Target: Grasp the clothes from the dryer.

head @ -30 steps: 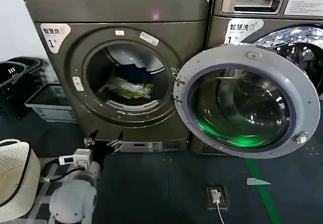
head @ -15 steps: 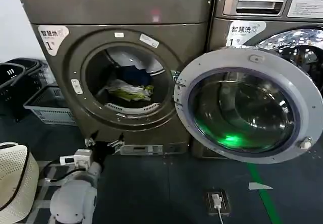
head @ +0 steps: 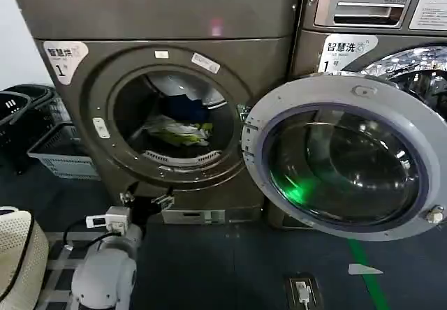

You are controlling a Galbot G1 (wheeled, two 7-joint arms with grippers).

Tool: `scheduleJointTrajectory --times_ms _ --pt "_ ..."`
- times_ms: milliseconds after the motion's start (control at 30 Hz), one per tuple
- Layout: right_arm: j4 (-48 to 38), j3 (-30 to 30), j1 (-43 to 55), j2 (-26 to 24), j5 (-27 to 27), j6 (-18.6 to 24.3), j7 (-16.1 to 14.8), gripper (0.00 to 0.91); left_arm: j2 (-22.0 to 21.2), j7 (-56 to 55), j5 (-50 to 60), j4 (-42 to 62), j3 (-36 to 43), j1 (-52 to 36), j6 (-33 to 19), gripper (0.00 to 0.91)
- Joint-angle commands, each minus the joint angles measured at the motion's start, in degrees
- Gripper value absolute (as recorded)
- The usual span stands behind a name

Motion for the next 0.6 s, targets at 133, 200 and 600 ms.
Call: scheduleJointTrajectory --times_ms 133,200,600 --pt "0.39 -0.31 0.08 0.10 0.02 -0.08 0.00 0.907 -0.02 -0.02 -0.02 -0.01 0.12 0.08 2.81 0.907" --pt "0.34 -0.28 0.06 0.11 0.01 -0.10 -0.07 0.907 -0.05 -0.02 0.03 -0.07 0.44 0.27 2.81 0.907" --pt "-0.07 -0.25 0.42 0.40 -0.11 0.05 -0.21 0.907 -0.28 -0.03 -0.01 -0.11 0.89 0.53 2.81 0.907"
